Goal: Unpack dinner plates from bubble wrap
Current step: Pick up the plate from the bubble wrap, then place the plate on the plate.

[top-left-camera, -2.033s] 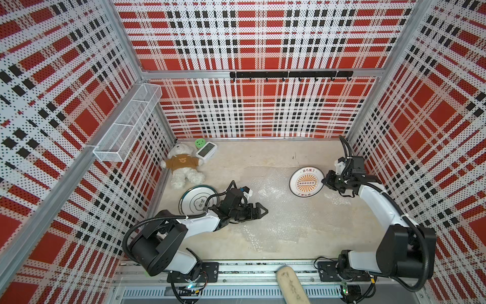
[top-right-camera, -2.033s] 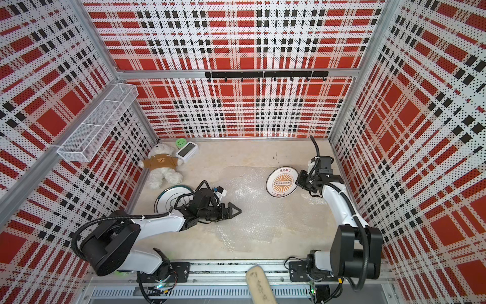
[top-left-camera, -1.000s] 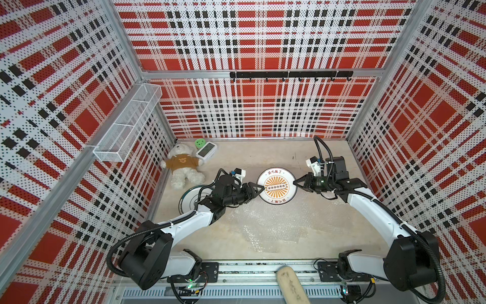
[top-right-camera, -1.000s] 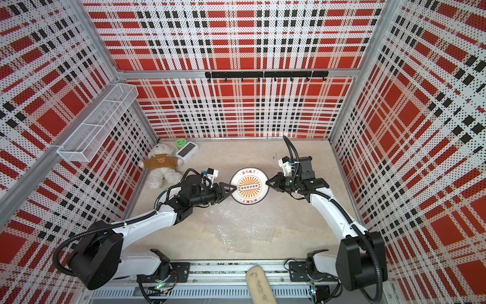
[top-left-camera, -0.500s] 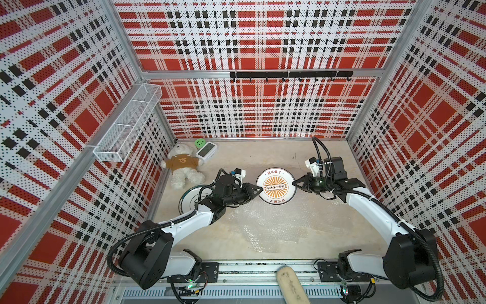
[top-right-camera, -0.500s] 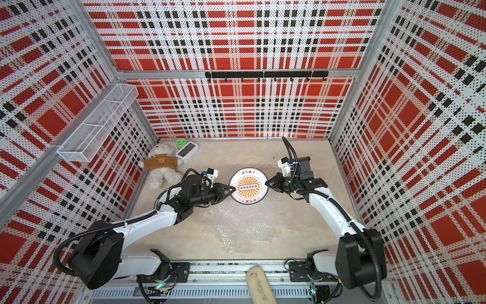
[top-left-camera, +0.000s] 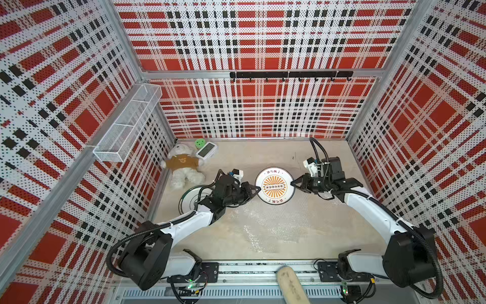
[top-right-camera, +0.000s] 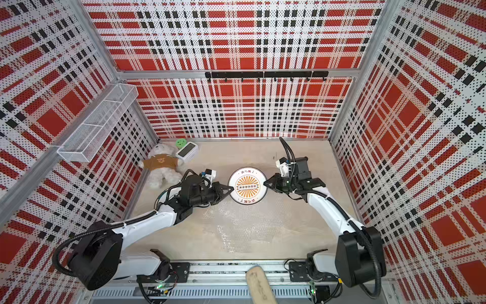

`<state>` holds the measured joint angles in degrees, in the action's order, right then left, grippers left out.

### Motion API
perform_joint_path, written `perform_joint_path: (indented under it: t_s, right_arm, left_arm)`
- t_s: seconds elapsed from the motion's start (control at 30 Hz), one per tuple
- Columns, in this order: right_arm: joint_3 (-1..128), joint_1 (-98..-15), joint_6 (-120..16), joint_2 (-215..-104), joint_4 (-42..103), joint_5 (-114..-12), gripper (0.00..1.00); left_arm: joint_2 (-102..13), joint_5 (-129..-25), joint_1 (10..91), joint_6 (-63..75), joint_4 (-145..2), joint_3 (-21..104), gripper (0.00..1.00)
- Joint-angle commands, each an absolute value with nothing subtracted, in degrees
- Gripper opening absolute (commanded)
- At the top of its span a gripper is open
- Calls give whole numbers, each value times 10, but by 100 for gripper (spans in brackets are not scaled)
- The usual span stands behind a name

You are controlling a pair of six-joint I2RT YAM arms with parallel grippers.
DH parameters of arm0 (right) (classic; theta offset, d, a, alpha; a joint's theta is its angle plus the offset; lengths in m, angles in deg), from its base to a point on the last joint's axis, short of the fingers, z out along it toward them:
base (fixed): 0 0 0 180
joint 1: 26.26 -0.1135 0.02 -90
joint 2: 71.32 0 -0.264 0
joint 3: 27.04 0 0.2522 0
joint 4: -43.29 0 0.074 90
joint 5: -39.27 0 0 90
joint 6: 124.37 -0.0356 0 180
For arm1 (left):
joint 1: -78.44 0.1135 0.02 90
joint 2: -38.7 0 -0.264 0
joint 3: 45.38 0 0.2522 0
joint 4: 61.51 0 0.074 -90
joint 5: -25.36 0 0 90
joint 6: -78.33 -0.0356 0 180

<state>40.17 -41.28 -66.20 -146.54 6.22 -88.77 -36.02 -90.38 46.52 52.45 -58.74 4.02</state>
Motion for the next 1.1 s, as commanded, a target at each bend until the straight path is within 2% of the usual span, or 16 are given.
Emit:
perform_joint_path:
  t_s: [0.0,0.03,0.13,0.23,0.3,0.33,0.37,0.5,0.67,0.9,1.07]
  right_arm:
    - [428,-419,-662,-1469,107,-881,36]
    - [436,-419,-661,-1472,110,-880,44]
    - [457,-419,-663,-1481,123,-885,61]
    - [469,-419,-664,-1482,141,-898,74]
    - [468,-421,-670,-1478,154,-912,85]
    - [465,-425,-674,-1474,166,-919,97]
    - [460,-433,-675,-1468,174,-921,100]
    - [444,-489,-654,-1442,183,-912,100]
    - [386,-558,-666,-1417,273,-928,100]
    - [356,-603,-648,-1413,278,-910,100]
    - [347,-604,-652,-1414,289,-912,100]
  left_arm:
    - [-305,-869,462,534,-606,27,0]
    - [-282,-855,466,535,-628,20,0]
    - [-202,-817,488,542,-696,-12,0]
    - [-106,-773,522,533,-826,-25,0]
    - [-41,-754,556,529,-902,-32,0]
    - [-7,-751,583,531,-935,-40,0]
    - [19,-755,606,531,-961,-45,0]
    - [85,-794,755,502,-1055,-48,0]
    - [72,-861,916,472,-1059,-69,0]
    - [14,-906,1034,436,-1022,-84,0]
    - [-1,-915,1075,416,-1017,-92,0]
